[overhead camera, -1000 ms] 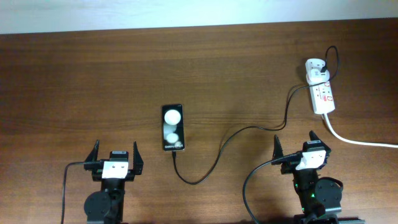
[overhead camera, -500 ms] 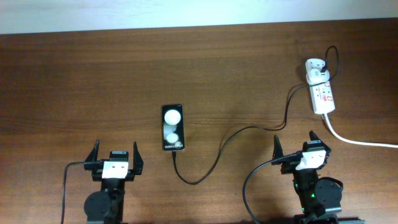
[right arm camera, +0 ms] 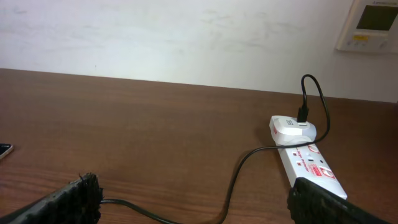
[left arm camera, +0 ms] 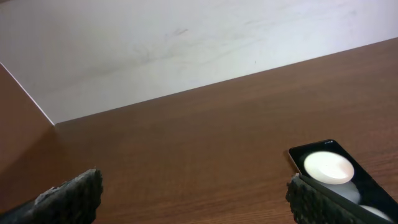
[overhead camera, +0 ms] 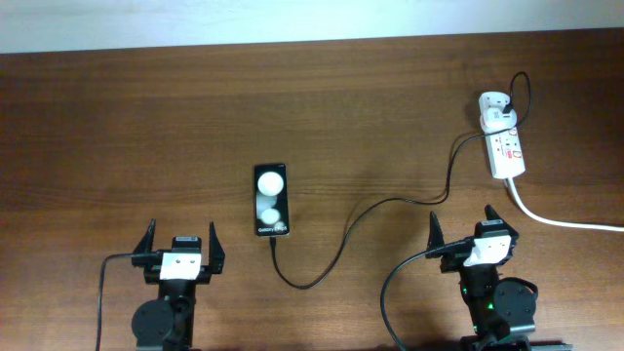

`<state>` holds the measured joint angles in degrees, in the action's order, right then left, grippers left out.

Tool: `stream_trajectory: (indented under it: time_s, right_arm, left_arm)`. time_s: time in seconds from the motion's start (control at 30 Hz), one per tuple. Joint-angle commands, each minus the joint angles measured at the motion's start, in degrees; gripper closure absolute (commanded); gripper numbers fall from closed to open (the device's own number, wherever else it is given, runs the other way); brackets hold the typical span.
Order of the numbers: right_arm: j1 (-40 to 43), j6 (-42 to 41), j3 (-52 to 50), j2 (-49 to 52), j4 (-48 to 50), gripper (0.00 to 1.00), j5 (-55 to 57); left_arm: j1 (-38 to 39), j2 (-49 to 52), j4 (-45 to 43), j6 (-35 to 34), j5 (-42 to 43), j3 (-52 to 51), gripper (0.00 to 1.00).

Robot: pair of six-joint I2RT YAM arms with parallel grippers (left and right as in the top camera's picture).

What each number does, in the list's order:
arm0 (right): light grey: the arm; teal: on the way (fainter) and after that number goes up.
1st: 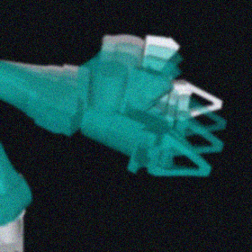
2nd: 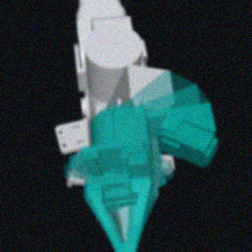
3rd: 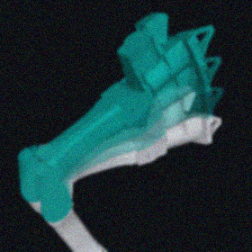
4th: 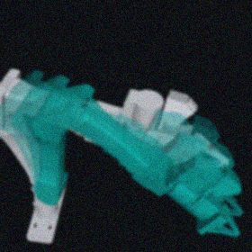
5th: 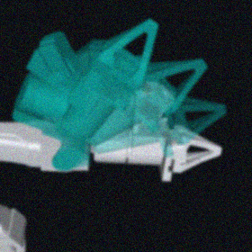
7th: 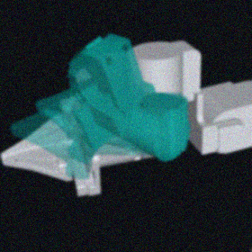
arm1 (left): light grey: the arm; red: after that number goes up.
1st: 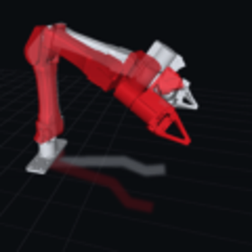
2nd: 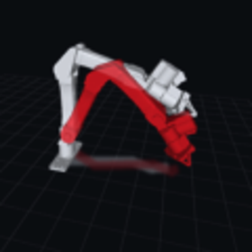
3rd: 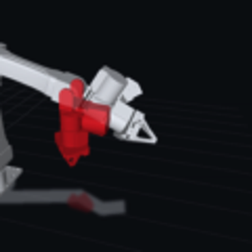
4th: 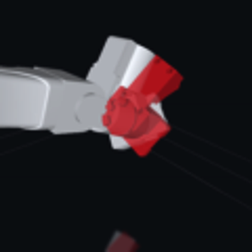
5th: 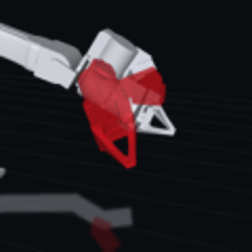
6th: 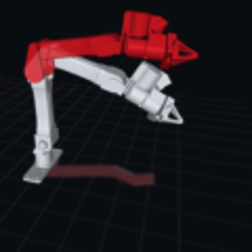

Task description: Plug charger to phone and switch on socket

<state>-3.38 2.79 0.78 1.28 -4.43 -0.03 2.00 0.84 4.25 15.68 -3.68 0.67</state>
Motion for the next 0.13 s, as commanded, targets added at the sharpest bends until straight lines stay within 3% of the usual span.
stream_trajectory:
  time_s: [0.0, 0.1]
  right_arm:
    - [-0.42, -0.22, -0.46, -0.44, -0.11, 0.01, -0.35]
    - [-0.42, -0.22, -0.46, -0.44, -0.11, 0.01, -0.35]
  left_arm:
    - [-0.31, -0.55, 0.15, 0.90, -0.42, -0.17, 0.01]
    - [-0.31, -0.55, 0.15, 0.90, -0.42, -0.17, 0.01]
